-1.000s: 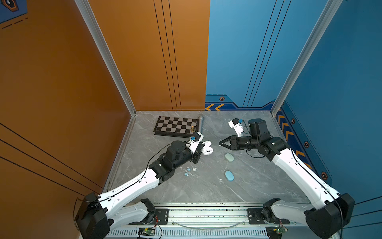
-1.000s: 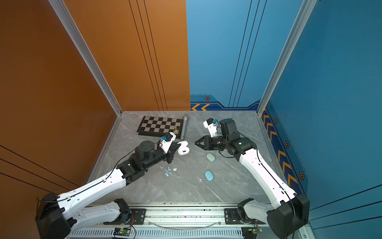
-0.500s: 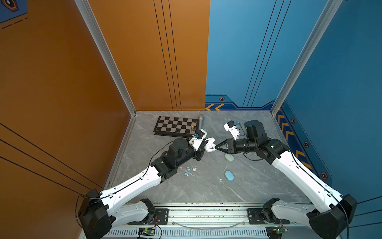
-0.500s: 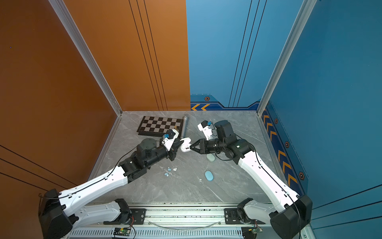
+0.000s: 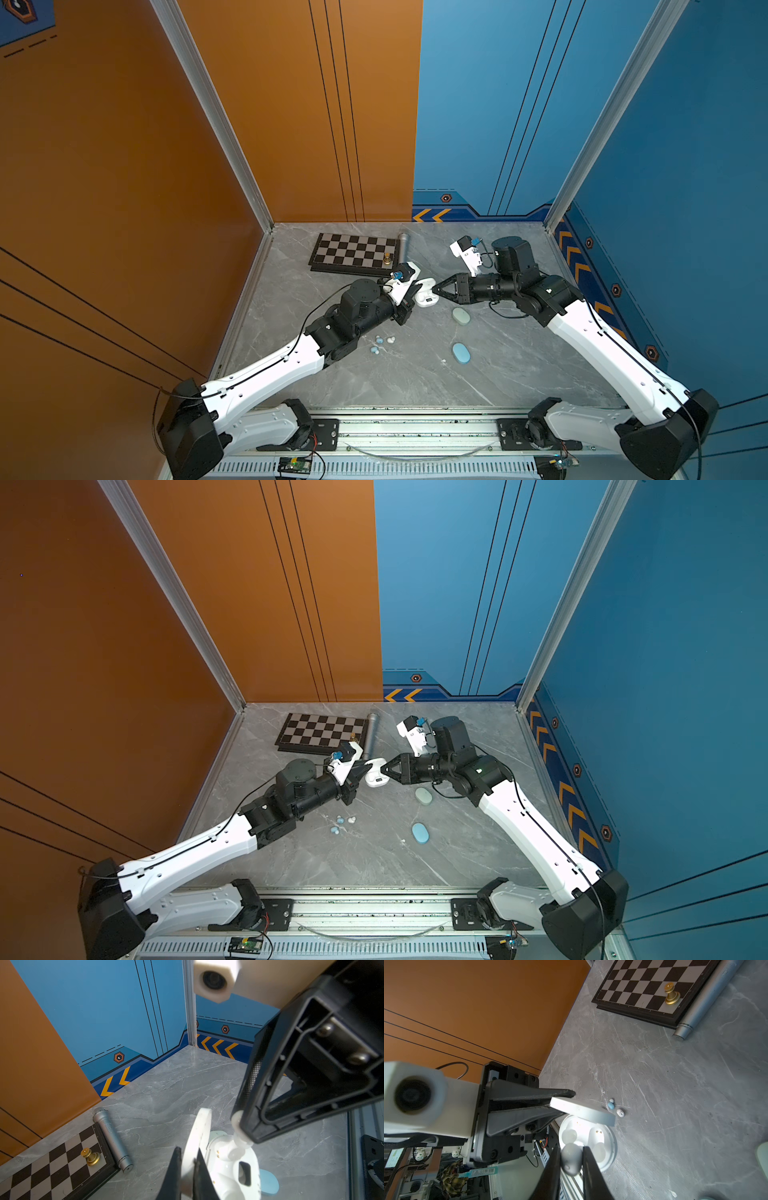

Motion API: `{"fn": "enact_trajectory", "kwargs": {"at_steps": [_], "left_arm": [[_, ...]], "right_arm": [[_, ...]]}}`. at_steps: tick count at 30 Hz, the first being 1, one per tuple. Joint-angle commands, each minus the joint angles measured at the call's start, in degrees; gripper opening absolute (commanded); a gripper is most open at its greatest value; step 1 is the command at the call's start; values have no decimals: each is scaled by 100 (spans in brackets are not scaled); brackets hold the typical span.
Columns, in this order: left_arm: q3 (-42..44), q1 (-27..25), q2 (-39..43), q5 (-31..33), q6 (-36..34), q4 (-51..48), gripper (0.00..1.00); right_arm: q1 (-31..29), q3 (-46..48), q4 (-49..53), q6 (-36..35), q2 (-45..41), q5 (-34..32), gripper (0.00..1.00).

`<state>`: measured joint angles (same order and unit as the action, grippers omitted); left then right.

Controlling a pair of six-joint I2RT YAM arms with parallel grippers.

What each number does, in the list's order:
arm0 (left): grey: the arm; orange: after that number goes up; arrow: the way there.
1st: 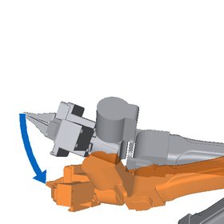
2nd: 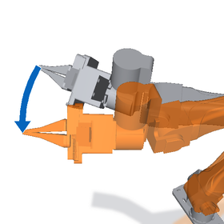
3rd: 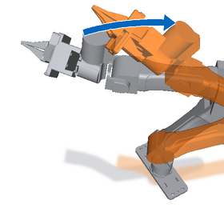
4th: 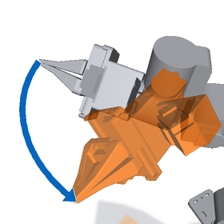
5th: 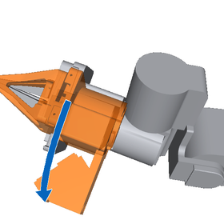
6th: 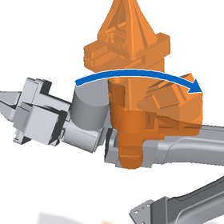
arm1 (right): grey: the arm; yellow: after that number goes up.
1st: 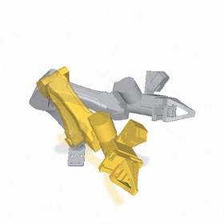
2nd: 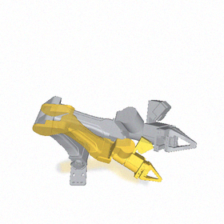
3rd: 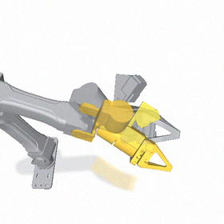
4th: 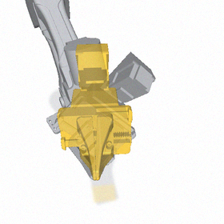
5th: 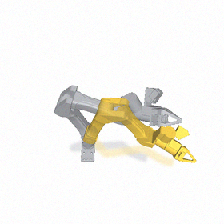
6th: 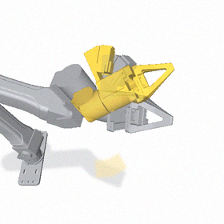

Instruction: Insert the wireless bluetooth earbuds into the charging case

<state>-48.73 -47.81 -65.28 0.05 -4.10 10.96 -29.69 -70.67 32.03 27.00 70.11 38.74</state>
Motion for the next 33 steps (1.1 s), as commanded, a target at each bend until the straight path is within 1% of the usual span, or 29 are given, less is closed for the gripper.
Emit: {"fn": "enact_trajectory", "kwargs": {"at_steps": [1, 4, 11, 14, 18, 23, 29, 31, 33], "left_arm": [[-260, -62, 51, 127, -118, 125, 0], [-325, -68, 12, 77, -124, 122, 0], [-399, -75, -55, 25, -119, 123, 0], [-430, -86, -79, 21, -122, 119, 0], [-443, -85, -99, 16, -125, 125, 0], [-436, -90, -108, 1, -122, 121, 0], [-322, -91, -8, 142, -126, 121, 0], [-224, -88, 102, 250, -159, 123, 0], [-73, -73, 291, 404, -203, 124, 0]], "right_arm": [[-19, -97, 342, -336, 58, -206, 21], [-19, -112, 443, -489, 76, -304, 21], [-54, -122, 444, -564, 144, -379, 22], [-96, -108, 442, -608, 146, -441, 25], [-142, -87, 444, -650, 114, -545, 34], [-167, -163, 444, -684, 78, -634, 39], [-51, -510, 378, -600, -116, -757, 39], [-4, -545, 234, -566, -313, -923, 39], [79, -440, 17, -338, -490, -1165, 39]]}}
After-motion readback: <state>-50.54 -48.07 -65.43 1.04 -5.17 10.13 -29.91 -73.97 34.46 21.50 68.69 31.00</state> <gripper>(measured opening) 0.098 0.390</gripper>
